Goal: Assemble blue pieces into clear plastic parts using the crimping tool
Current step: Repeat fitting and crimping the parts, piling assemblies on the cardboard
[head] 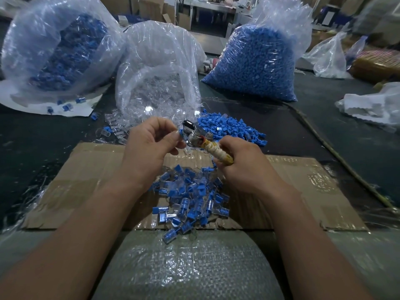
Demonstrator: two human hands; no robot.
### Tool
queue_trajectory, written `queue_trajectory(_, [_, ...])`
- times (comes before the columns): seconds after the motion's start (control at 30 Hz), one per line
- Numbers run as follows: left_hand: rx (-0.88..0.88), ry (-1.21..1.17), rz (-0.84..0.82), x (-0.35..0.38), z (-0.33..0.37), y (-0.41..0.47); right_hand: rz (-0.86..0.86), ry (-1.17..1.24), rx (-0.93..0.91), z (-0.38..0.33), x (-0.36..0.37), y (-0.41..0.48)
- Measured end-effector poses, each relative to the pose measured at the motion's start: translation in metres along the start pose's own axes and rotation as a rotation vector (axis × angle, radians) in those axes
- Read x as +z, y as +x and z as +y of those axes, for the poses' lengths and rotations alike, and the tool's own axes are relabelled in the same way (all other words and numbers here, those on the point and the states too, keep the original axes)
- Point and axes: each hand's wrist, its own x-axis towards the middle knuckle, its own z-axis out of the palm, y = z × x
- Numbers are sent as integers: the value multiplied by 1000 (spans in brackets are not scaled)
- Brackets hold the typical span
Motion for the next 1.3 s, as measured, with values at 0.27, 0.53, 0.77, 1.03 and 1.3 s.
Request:
queue_trajectory(0.27, [2, 1, 10, 1, 4, -1, 64, -49, -11, 0, 1, 0])
queue_trajectory(0.53, [-20, 15, 24, 2, 4, -1, 62, -35, -22, 4, 4, 2])
queue_trajectory(0.77, [-79, -22, 92, -5, 4, 1, 40, -78, 0, 15, -3, 2])
queue_trajectory(1.03, [-305, -51, -347, -8, 15, -3, -42, -118, 107, 22, -10, 1])
queue_trajectory(1.3, [-307, 30, -390, -8, 13, -3, -100, -108, 192, 21, -6, 3])
